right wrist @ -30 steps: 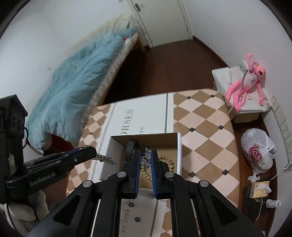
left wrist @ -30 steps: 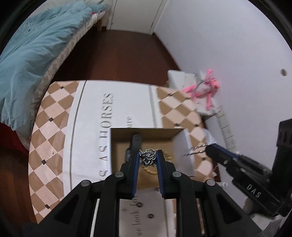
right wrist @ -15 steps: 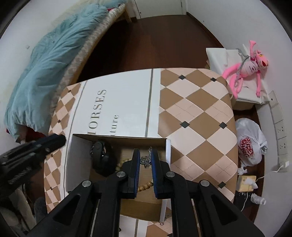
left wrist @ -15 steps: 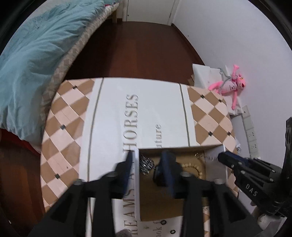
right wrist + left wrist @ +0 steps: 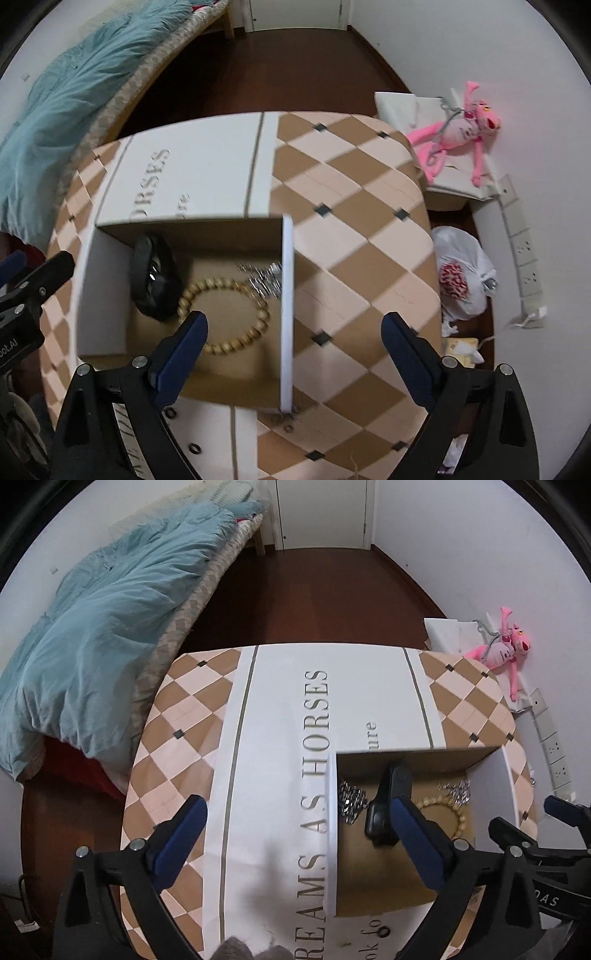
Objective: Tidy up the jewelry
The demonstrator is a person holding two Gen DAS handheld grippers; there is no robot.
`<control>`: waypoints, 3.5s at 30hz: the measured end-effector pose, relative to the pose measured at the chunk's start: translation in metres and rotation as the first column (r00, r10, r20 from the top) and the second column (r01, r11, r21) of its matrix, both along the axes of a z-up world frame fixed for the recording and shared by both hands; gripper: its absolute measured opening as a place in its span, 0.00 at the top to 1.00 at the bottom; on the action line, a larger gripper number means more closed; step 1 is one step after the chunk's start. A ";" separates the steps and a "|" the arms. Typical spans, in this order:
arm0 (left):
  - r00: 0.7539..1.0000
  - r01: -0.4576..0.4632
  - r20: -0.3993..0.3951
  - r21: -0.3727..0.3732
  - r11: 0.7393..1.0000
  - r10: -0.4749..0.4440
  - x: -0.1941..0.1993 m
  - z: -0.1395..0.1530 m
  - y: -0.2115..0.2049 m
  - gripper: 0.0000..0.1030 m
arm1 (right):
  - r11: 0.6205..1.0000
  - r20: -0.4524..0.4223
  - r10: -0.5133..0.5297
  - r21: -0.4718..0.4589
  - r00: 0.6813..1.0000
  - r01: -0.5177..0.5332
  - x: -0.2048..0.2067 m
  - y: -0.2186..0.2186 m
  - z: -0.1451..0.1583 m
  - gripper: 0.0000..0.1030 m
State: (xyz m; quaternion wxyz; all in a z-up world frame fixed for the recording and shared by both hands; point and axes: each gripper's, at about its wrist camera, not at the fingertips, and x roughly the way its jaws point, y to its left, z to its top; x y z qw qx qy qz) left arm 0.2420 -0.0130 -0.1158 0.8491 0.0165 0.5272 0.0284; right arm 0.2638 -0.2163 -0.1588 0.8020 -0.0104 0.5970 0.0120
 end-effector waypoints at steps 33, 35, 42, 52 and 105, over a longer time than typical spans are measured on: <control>0.981 0.042 0.190 -0.040 0.998 -0.034 -0.124 0.083 -0.022 0.01 | 0.996 0.316 -0.077 -0.012 0.946 0.085 -0.131 -0.019 0.114 0.06; 0.980 0.046 0.197 -0.043 0.998 -0.037 -0.132 0.089 -0.023 0.01 | 0.996 0.330 -0.082 -0.008 0.941 0.090 -0.140 -0.020 0.121 0.06; 0.975 0.053 0.216 -0.057 0.997 -0.040 -0.150 0.103 -0.025 0.01 | 0.996 0.372 -0.092 0.016 0.924 0.092 -0.165 -0.022 0.142 0.06; 0.981 -0.064 0.182 -0.016 0.998 0.066 -0.149 0.065 -0.007 0.01 | 0.989 0.260 -0.137 0.097 0.956 0.115 -0.166 -0.040 0.094 0.06; 0.999 -0.017 -0.048 -0.121 0.993 0.011 -0.119 -0.082 -0.011 0.90 | 0.950 0.096 -0.165 0.282 0.982 0.132 -0.146 -0.050 -0.044 0.95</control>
